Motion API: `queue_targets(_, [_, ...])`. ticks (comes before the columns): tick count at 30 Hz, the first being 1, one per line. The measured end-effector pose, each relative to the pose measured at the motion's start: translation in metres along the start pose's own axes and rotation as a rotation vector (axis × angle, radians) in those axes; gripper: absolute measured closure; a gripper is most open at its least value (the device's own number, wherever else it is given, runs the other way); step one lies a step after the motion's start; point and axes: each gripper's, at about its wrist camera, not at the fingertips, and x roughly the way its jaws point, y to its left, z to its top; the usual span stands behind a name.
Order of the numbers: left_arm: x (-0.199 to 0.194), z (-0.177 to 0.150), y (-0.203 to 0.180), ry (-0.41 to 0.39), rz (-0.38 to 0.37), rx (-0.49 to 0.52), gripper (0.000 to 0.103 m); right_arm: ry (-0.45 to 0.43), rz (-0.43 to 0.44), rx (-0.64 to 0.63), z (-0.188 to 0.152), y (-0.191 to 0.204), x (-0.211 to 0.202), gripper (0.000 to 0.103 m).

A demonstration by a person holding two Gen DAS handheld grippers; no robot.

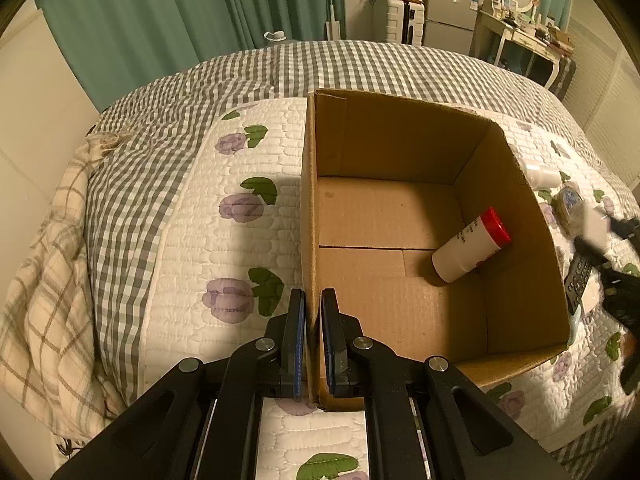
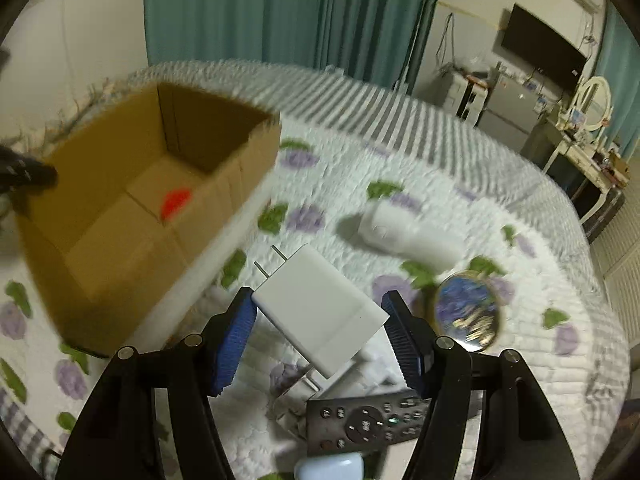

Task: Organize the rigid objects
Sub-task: 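Carry the white charger plug into the box and release it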

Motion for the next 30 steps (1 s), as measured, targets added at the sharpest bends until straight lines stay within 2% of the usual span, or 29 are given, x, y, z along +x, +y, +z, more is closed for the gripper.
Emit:
queue_targets(7, [0.000, 0.000, -0.001, -0.001, -0.002, -0.002, 0.095, -0.132, -0.016, -0.035, 0.048, 0.010, -0.067, 0.039])
queue_targets(14, [0.000, 0.001, -0.001, 0.000, 0.000, 0.004, 0.095, -0.196, 0.050, -0.083, 0.083, 0.054, -0.082, 0.039])
queue_targets(20, [0.000, 0.002, -0.003, -0.001, -0.001, 0.005, 0.095, -0.165, 0.141, -0.100, 0.097, 0.099, -0.047, 0.039])
queue_targets(26, [0.001, 0.002, -0.004, -0.004, -0.003, 0.011, 0.095, -0.082, 0.174, -0.133, 0.095, 0.133, -0.001, 0.039])
queue_targets(30, [0.001, 0.002, -0.005, -0.006, -0.001, 0.016, 0.095, -0.034, 0.178, -0.144, 0.085, 0.138, 0.026, 0.039])
